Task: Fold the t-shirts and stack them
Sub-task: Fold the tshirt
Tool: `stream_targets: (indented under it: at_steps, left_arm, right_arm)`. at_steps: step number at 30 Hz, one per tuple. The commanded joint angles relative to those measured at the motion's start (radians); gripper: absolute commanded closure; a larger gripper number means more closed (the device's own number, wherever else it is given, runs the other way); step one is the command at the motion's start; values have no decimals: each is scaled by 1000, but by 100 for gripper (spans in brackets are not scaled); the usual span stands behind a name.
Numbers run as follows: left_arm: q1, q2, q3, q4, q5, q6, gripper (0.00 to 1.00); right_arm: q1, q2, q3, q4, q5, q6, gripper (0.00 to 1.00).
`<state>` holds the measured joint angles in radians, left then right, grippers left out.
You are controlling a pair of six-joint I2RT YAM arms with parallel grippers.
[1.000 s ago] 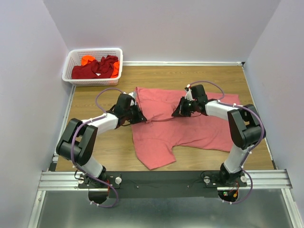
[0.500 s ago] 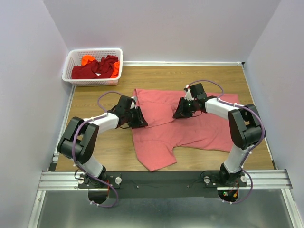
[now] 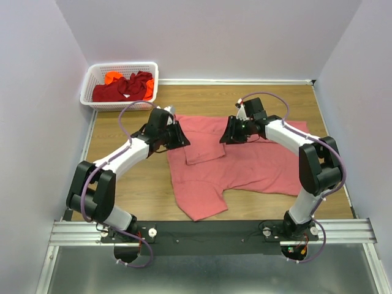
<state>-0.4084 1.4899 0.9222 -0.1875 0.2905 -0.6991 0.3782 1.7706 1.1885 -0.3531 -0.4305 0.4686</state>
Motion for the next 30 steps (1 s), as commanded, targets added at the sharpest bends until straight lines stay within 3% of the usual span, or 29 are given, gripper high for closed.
stream_targets:
  at_steps: [1, 4, 8, 17, 24, 30]
  left_arm:
    - [-10, 53, 69, 11, -4, 30, 68]
    - [-32, 144, 124, 13, 38, 64, 74]
    - [-56, 220, 150, 16, 50, 95, 81]
    - [-52, 294, 57, 25, -16, 148, 100]
    - [-35, 245, -37, 29, -60, 168, 100]
    - [-27, 242, -60, 28, -62, 181, 100]
  right_arm:
    - [7, 9, 36, -14, 62, 7, 54]
    - [8, 27, 2, 26, 84, 22, 54]
    - [8, 27, -56, 150, 1, 76, 52]
    - [7, 43, -153, 232, -20, 102, 50]
    - [4, 23, -254, 342, -63, 166, 27]
    - [2, 50, -286, 477, -142, 229, 25]
